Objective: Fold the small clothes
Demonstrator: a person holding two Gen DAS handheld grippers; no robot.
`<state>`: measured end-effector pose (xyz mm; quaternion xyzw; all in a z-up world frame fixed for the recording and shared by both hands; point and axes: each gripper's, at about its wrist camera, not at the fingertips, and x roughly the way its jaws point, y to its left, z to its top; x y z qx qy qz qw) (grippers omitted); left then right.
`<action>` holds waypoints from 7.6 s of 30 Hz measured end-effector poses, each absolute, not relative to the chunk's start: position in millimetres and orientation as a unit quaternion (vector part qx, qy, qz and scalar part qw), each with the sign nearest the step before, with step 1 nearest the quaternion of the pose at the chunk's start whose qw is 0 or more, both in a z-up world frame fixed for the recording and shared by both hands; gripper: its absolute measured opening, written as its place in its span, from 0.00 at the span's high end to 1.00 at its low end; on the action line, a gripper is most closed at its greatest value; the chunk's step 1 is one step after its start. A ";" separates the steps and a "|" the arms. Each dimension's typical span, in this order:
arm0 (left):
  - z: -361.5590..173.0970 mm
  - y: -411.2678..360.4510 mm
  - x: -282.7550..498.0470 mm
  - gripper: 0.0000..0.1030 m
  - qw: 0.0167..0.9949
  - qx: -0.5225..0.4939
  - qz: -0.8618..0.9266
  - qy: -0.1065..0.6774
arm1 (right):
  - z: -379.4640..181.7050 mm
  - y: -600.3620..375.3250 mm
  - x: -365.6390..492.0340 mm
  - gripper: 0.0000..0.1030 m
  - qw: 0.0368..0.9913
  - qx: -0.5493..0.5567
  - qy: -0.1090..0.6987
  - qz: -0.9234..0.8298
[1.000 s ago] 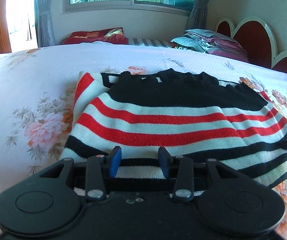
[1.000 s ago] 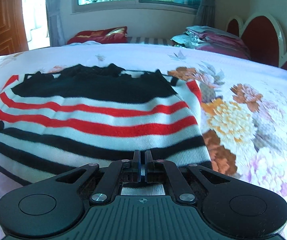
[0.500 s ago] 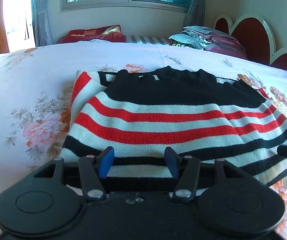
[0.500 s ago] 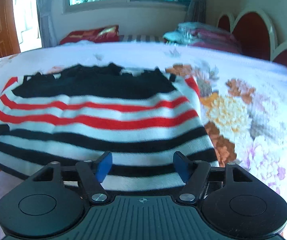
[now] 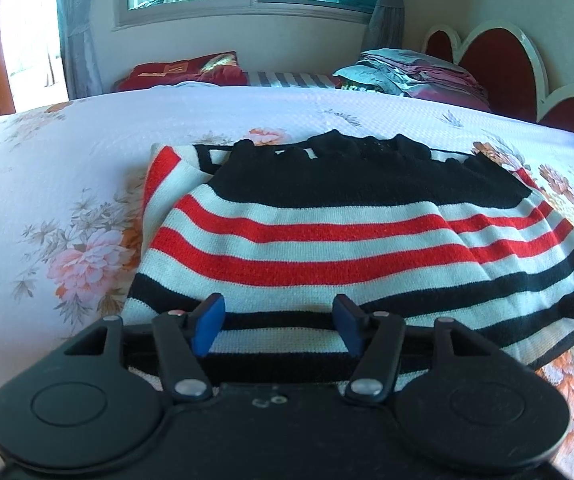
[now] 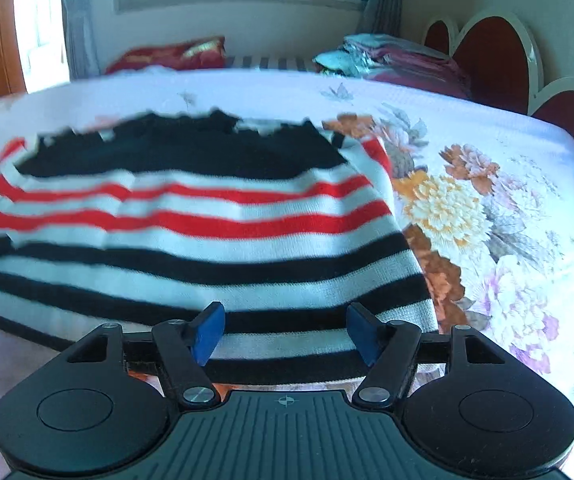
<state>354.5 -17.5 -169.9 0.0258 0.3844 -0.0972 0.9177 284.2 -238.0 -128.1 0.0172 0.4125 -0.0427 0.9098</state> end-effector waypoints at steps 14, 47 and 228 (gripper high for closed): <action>-156.5 -30.1 346.6 0.16 0.910 0.037 -0.029 0.411 | -128.5 -189.5 344.6 0.35 0.915 0.026 0.396 0.071; -188.1 37.0 323.2 0.11 0.853 -0.348 0.022 0.389 | -118.5 -207.9 323.2 0.33 0.918 0.033 0.380 0.109; -143.9 -158.1 458.9 0.42 0.910 -0.031 -0.184 0.371 | -116.2 -370.6 401.6 0.74 0.921 0.128 0.365 -0.039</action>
